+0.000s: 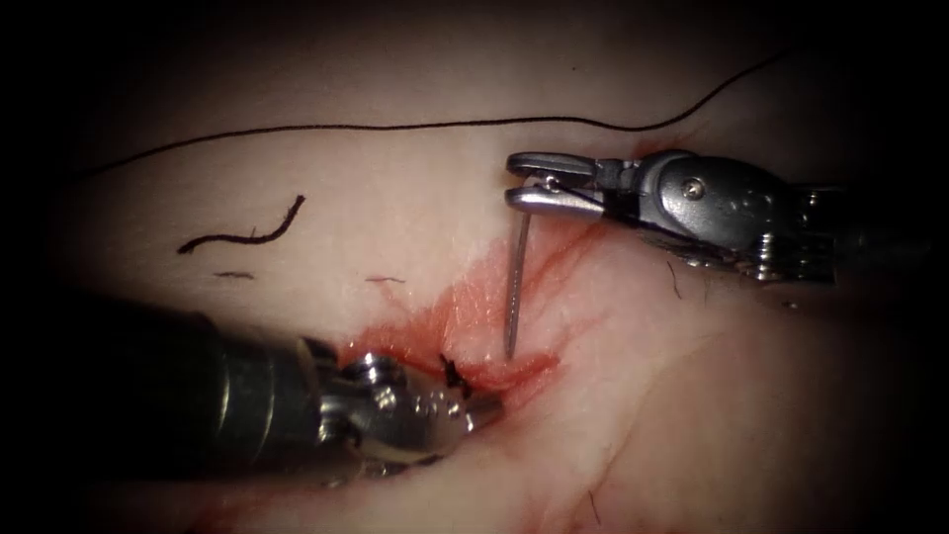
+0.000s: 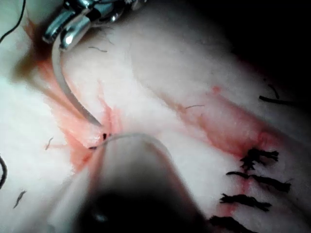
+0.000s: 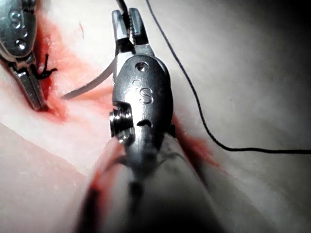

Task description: Wound Closure

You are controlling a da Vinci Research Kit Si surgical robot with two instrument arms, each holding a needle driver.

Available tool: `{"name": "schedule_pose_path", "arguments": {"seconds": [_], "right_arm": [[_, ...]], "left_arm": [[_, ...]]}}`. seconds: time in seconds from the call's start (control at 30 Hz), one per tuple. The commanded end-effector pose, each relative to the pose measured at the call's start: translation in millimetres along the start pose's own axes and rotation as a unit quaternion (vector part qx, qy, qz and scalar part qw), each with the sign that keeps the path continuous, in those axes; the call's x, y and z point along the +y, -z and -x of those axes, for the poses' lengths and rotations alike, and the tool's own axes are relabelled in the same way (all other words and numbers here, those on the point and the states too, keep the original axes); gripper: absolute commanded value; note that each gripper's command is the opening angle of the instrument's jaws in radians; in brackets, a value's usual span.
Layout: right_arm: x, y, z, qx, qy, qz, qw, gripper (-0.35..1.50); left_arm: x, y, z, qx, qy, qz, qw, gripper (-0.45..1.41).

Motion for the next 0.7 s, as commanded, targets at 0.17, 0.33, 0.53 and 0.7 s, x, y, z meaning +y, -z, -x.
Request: {"name": "schedule_pose_path", "arguments": {"seconds": [0.17, 0.33, 0.53, 0.7], "right_arm": [[1.0, -1.1, -0.2, 0.007, -0.062, 0.005, 0.998, -0.35], [0.9, -1.1, 0.0, 0.01, -0.132, 0.006, 0.991, -0.35], [0.1, -1.2, 1.1, -0.002, -0.164, 0.003, 0.986, -0.35], [-0.3, -1.1, 1.9, -0.012, -0.187, 0.003, 0.982, -0.35]], "left_arm": [[0.1, -0.8, -0.1, -0.004, 0.0, -0.001, 1.0, -0.45], [0.1, -0.8, -0.1, -0.004, -0.001, -0.001, 1.0, -0.45], [0.0, -0.7, -0.1, -0.004, -0.001, 0.0, 1.0, -0.45], [-0.1, -0.6, -0.1, -0.004, -0.001, 0.001, 1.0, -0.45]]}}
